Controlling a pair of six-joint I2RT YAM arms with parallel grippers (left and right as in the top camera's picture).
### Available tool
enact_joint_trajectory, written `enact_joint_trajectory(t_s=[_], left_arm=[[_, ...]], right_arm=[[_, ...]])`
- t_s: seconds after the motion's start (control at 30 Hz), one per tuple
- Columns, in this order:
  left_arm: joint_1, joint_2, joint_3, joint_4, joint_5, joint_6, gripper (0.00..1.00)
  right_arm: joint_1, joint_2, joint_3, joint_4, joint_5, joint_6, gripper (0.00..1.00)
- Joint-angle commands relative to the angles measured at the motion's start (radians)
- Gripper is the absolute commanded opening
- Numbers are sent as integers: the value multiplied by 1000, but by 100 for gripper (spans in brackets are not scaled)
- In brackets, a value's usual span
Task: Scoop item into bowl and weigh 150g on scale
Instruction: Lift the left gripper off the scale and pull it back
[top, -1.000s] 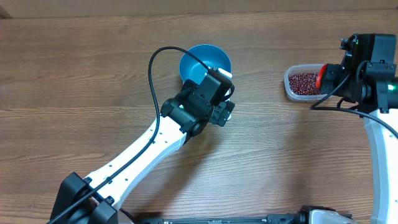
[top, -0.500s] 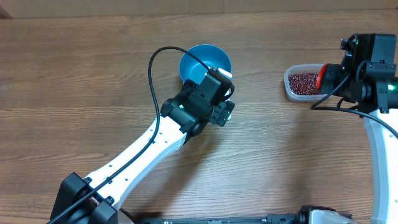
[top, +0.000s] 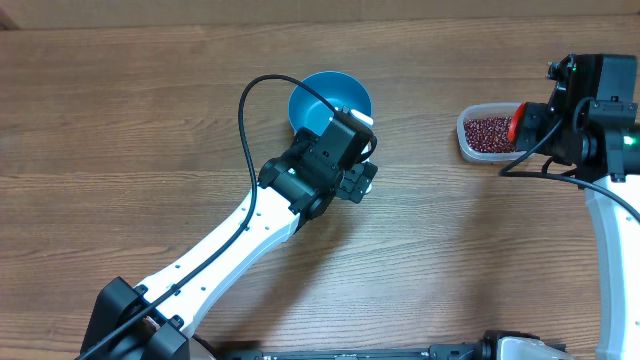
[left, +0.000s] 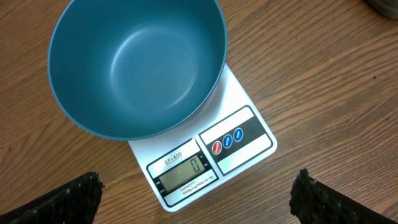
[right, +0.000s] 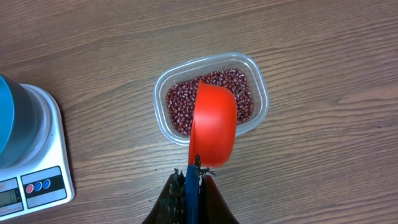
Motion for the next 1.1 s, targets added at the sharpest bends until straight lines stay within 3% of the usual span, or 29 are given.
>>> enact_joint_trajectory(t_s=[0.0, 0.47, 0.83, 1.07], left_arm=[[-1, 0, 8, -2, 8, -4, 99], [-1, 0, 8, -46, 9, -7, 100], [-1, -21, 8, -82, 63, -136, 100], [-1, -151, 6, -160, 49, -174, 100]], right_arm=[[0, 2, 33, 9, -2, -1, 4], [0, 2, 33, 7, -2, -1, 4], [0, 2, 33, 7, -2, -2, 4], [0, 2, 33, 7, -2, -2, 4]])
